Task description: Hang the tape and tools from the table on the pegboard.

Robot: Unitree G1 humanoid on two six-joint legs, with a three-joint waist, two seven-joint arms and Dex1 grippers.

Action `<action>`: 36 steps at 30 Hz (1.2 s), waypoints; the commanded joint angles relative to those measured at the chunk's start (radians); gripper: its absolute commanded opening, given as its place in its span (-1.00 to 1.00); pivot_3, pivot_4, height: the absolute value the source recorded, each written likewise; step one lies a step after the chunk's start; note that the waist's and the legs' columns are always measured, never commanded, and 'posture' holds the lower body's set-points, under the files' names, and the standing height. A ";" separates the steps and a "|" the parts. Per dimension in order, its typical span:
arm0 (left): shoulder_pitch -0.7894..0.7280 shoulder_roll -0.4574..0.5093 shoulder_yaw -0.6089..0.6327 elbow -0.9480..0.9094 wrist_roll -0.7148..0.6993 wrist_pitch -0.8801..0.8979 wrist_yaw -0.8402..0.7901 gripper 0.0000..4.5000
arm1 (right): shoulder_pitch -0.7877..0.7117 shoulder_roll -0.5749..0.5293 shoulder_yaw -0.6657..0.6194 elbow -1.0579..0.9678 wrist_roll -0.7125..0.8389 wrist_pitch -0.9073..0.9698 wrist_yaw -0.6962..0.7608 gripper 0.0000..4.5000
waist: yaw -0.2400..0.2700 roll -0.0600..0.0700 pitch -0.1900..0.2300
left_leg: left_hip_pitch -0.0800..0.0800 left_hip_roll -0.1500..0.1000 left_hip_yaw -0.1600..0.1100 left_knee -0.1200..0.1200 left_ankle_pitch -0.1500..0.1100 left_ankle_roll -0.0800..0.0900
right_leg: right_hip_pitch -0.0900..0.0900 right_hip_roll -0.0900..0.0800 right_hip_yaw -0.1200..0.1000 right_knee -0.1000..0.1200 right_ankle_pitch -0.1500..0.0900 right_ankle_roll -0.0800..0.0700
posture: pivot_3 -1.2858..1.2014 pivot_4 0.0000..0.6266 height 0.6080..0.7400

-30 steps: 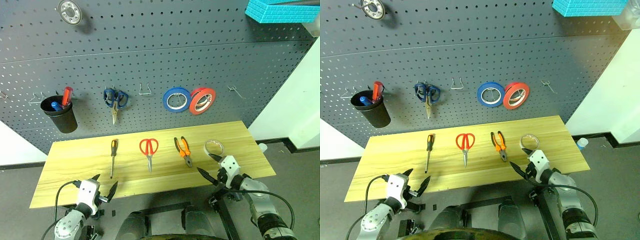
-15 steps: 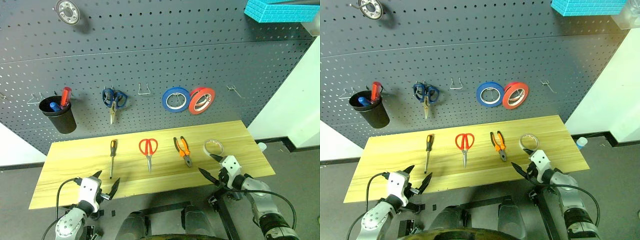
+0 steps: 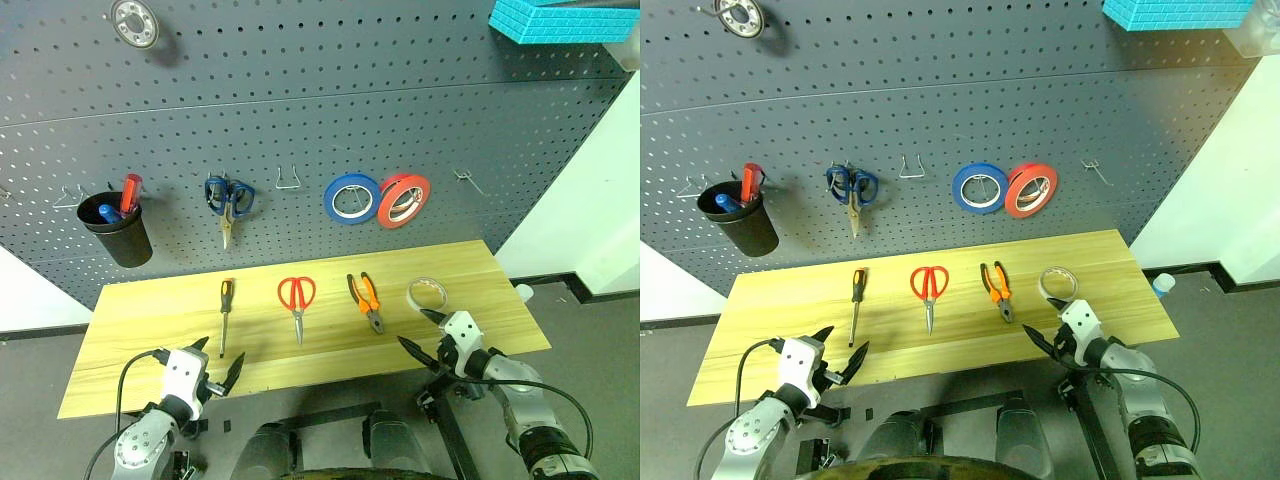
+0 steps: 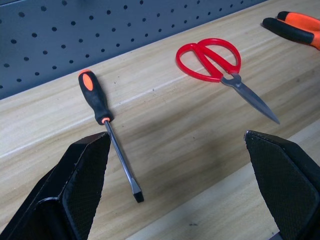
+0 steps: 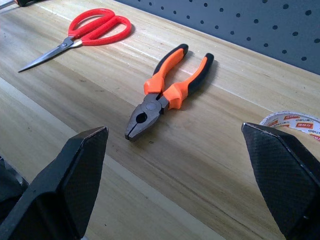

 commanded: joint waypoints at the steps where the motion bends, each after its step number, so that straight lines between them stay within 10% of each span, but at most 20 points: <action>1: 0.008 0.010 0.006 -0.024 0.010 -0.011 0.001 0.98 | -0.012 -0.014 -0.015 -0.029 0.001 -0.009 -0.005 1.00 | 0.000 -0.001 0.001 | 0.000 0.000 0.000 0.000 0.000 0.000 | 0.000 0.000 0.000 0.000 0.000 0.000 | 0.02 -0.82 1.00; 36: -0.577 0.061 -0.332 0.086 0.013 0.321 -0.492 0.98 | -0.593 -0.069 0.220 0.511 -0.345 0.328 0.031 1.00 | -0.034 -0.001 0.008 | 0.002 0.000 0.000 0.001 0.001 0.001 | 0.002 0.001 0.001 0.003 0.002 -0.001 | -0.02 -0.80 1.00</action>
